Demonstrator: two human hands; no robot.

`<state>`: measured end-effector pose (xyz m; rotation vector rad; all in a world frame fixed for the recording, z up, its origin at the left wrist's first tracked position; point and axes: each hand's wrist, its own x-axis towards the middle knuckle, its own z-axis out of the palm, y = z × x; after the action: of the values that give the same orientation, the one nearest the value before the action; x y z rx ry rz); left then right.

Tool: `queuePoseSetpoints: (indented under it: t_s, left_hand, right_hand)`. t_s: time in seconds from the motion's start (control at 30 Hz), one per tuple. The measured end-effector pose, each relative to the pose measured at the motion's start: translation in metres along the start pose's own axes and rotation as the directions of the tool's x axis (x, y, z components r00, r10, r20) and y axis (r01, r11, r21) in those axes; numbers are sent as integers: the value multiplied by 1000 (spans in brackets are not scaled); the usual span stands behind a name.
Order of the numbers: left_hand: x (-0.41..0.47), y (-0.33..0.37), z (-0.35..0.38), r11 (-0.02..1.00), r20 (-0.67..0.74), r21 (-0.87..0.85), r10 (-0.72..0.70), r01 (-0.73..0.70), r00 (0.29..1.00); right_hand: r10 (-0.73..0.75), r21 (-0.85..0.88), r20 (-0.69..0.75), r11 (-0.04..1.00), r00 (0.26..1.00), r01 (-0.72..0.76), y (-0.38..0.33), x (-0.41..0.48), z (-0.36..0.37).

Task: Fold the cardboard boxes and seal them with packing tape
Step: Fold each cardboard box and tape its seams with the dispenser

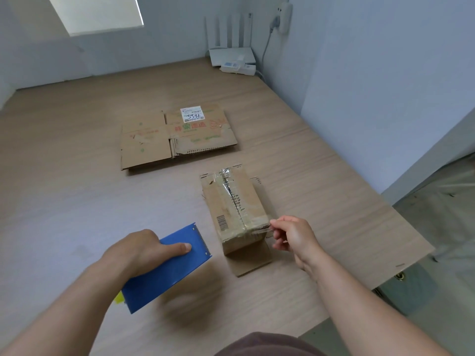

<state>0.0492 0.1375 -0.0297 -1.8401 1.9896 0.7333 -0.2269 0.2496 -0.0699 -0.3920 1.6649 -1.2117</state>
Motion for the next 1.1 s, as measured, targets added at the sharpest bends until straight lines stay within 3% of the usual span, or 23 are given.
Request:
queuePoseSetpoints:
  t_s: [0.2, 0.23, 0.3, 0.33, 0.37, 0.47, 0.57, 0.67, 0.77, 0.87, 0.93, 0.97, 1.1]
  left_hand:
    - [3, 30, 1, 994, -13, 110, -24, 25, 1000]
    - [3, 36, 2, 992, -18, 124, -21, 23, 1000]
    - [3, 46, 2, 988, -36, 154, -11, 16, 999]
    - [3, 49, 2, 986, -45, 169, -8, 15, 999]
    - [3, 51, 2, 984, -50, 179, -6, 15, 999]
    - [2, 56, 3, 985, -36, 172, -15, 21, 999]
    - [-1, 63, 2, 986, -31, 159, -45, 49, 999]
    - [-7, 58, -1, 986, -11, 121, -111, 111, 994]
    - [-12, 59, -4, 980, -8, 122, -160, 160, 987]
    - [-16, 79, 4, 941, -120, 319, -81, 116, 989]
    - [-23, 83, 11, 829, -162, 555, 24, 71, 987]
    - [-24, 79, 12, 806, -173, 587, 28, 80, 985]
    - [-21, 50, -6, 922, -383, 341, -42, 183, 923]
  right_hand:
    - [33, -230, 50, 973, 998, -21, 0, 10, -3]
    - [3, -381, 31, 925, 1000, 9, 0, 12, -4]
    - [-91, -738, -29, 673, 995, 40, 0, 15, -9]
    - [-154, -821, -67, 570, 986, 34, 1, 14, -12]
    - [-218, -842, -87, 538, 972, 45, 0, 13, -14]
    - [-388, -809, -23, 549, 921, 211, -3, 10, -3]
    - [-412, -799, 15, 543, 911, 259, -1, 11, 11]
    - [-348, -628, -22, 734, 937, 258, -1, 17, 11]
    - [-310, -514, -42, 822, 950, 246, 0, 20, 13]
    - [-311, -490, -54, 836, 949, 247, -2, 22, 15]
    - [-321, -486, -47, 835, 946, 259, -2, 22, 13]
    - [-328, -493, -40, 828, 944, 267, -1, 22, 12]
    - [-337, -507, -8, 813, 941, 287, -2, 26, 11]
